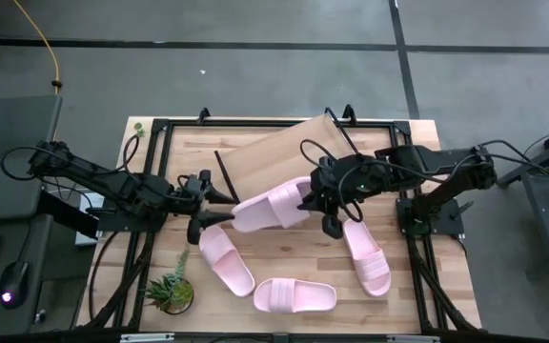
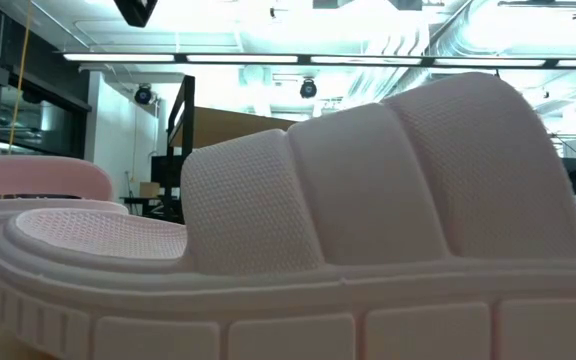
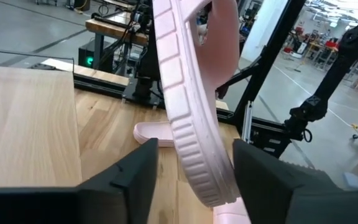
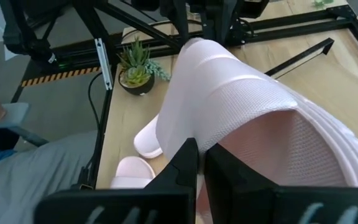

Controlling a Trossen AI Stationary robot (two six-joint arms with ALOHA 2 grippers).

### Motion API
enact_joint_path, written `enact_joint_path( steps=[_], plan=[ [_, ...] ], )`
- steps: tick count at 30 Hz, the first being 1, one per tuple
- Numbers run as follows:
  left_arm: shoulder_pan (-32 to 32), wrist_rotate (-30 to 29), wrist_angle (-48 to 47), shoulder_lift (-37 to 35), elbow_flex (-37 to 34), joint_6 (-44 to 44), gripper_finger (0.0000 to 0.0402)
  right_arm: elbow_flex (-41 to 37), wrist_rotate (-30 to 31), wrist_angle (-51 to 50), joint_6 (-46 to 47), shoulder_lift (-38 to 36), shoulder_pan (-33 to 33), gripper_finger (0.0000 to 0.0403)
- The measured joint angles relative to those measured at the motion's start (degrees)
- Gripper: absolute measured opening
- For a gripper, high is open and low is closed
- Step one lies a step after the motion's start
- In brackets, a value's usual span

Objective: Pick and place slides into the shelf
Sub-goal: Put the pink slide on the shelf

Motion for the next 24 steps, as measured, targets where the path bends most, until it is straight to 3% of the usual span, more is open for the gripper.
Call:
enact_joint_path(
  steps=[9,19,24],
  plan=[
    [0.0,-1.3,1.8,1.3,0.0,-0.4,0.0244,0.6,1.8,1.3,-2.3,-0.1,0.0,0.0000],
    [0.0,-1.3,12.0,7.7,0.0,1.5,0.0244,0.7,2.9,3.3,-4.1,-0.3,-0.4,0.0000],
    [0.0,-1.3,12.4,7.8,0.0,2.6,0.0221,0.7,2.9,3.1,-4.4,-0.3,-0.4,0.0000]
  ],
)
